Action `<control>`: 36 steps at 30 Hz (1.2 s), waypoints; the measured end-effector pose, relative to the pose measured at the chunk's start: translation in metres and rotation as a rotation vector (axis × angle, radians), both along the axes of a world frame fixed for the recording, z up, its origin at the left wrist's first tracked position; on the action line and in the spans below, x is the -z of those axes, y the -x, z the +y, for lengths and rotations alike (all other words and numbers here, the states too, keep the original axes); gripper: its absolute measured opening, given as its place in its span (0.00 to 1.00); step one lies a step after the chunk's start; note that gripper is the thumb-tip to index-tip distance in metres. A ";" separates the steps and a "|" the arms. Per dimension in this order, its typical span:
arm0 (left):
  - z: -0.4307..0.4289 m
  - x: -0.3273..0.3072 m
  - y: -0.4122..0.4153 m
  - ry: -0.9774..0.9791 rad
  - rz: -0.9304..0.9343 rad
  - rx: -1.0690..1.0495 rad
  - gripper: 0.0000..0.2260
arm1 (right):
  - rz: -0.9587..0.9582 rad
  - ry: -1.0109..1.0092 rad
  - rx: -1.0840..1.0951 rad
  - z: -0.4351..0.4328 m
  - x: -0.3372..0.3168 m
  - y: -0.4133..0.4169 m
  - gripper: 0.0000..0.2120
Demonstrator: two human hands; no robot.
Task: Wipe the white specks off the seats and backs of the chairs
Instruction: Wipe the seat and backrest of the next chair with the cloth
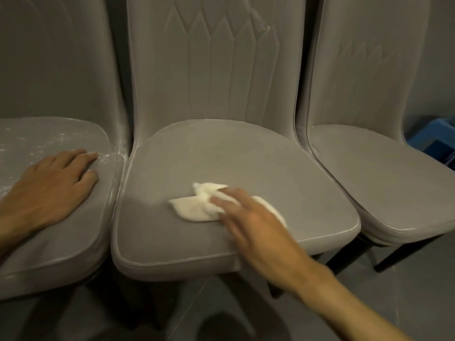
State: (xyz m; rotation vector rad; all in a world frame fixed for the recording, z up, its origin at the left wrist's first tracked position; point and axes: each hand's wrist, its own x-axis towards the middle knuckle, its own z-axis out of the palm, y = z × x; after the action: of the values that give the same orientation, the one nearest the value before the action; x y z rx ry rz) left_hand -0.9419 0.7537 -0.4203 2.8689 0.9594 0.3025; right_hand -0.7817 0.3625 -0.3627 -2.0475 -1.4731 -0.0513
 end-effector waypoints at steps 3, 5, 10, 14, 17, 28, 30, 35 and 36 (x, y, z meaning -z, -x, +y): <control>-0.009 -0.005 -0.001 0.010 -0.016 0.001 0.33 | -0.069 0.106 0.237 -0.053 -0.004 -0.054 0.19; -0.013 -0.008 -0.001 0.014 -0.012 0.002 0.31 | -0.057 0.139 0.424 -0.073 -0.006 -0.074 0.19; -0.009 -0.006 0.001 0.020 -0.013 -0.021 0.32 | -0.098 0.056 0.220 -0.029 0.003 -0.021 0.19; 0.004 0.003 0.000 0.053 -0.018 -0.028 0.35 | -0.078 0.080 0.138 -0.045 -0.003 -0.041 0.17; -0.001 0.001 -0.002 0.073 -0.034 -0.023 0.33 | -0.065 0.129 0.347 -0.089 -0.009 -0.088 0.17; -0.042 -0.028 -0.001 0.012 -0.037 -0.008 0.24 | 0.009 -0.072 -0.038 0.029 0.010 0.041 0.15; -0.042 -0.028 0.000 0.004 -0.045 -0.007 0.22 | 0.069 -0.020 -0.151 0.064 0.015 0.071 0.17; -0.047 -0.031 -0.002 0.019 -0.039 -0.020 0.22 | 0.135 -0.061 -0.299 0.098 0.013 0.067 0.14; -0.048 -0.031 -0.003 0.012 -0.042 -0.026 0.22 | 0.113 -0.102 -0.273 0.098 0.014 0.052 0.13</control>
State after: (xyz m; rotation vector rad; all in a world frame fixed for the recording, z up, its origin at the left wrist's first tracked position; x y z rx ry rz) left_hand -0.9391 0.7057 -0.3888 2.8288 0.9889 0.3565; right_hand -0.8333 0.4609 -0.3768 -1.7252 -1.6290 0.0958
